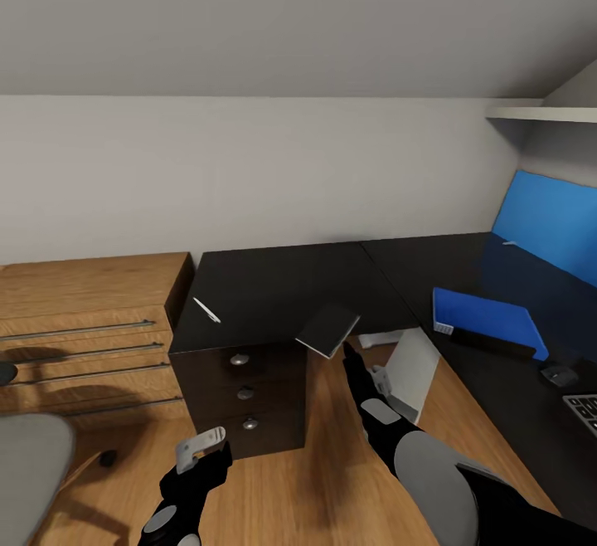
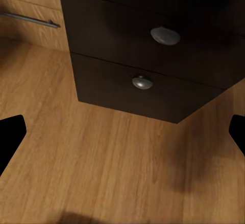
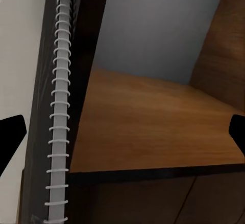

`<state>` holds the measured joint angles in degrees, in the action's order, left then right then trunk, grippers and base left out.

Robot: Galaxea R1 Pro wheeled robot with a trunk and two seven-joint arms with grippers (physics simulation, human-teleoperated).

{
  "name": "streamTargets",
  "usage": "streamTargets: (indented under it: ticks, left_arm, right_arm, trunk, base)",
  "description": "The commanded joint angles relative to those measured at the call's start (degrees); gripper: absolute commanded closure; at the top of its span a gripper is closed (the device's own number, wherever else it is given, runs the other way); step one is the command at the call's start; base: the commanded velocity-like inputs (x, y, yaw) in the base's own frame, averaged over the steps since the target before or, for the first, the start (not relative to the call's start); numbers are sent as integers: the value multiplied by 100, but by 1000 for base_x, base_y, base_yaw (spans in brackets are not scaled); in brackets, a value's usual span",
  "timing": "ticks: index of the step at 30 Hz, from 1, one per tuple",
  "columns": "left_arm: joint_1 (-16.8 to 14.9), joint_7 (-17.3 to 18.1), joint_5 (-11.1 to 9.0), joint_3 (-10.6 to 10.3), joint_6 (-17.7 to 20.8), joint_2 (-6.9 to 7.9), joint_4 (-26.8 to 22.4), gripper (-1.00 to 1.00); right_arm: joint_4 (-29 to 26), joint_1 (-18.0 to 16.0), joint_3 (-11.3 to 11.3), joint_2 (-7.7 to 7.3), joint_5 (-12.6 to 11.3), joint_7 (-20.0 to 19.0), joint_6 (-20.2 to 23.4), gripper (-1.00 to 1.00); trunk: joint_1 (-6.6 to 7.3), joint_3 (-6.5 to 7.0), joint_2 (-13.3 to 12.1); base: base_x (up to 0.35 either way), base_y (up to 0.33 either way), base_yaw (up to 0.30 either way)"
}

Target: In the bedroom, organize the workspace by keeping the computer under the desk, ensuring the monitor is on the desk, placing the keyboard on the desk next to the monitor, placing the mouse on the desk next to the keyboard, moving the folder from the swivel chair onto the desk next to the mouse, stacking the notebook on top of the folder with the pen on top of the notebook, and positioning the swivel chair next to the desk.

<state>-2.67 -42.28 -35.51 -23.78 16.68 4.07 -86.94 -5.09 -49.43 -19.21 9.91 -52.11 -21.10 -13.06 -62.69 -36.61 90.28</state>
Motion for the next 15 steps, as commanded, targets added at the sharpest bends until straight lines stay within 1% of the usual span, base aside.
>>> streamTargets:
  ticks: [1,6,12,15]
  left_arm:
    - [-6,-43,-26,-16,19,3,-6,-100]
    - [-6,-44,-21,-23,20,-9,50,-100]
    - [-6,-37,-18,-40,20,-18,140,-100]
    - [-6,-38,-18,-86,20,-19,167,-100]
  right_arm:
    - [5,-5,-37,2,4,-53,-7,-100]
    - [5,-5,-29,2,64,-128,-7,-100]
    - [7,-5,-23,9,204,-163,-8,-100]
    - [7,-5,-22,9,296,-170,-9,-100]
  trunk:
    - [0,-6,3]
    - [0,-6,3]
    - [0,-6,3]
    - [0,-6,3]
  base:
    - [-3,13,0]
    - [-1,7,0]
    - [0,2,0]
    - [0,0,0]
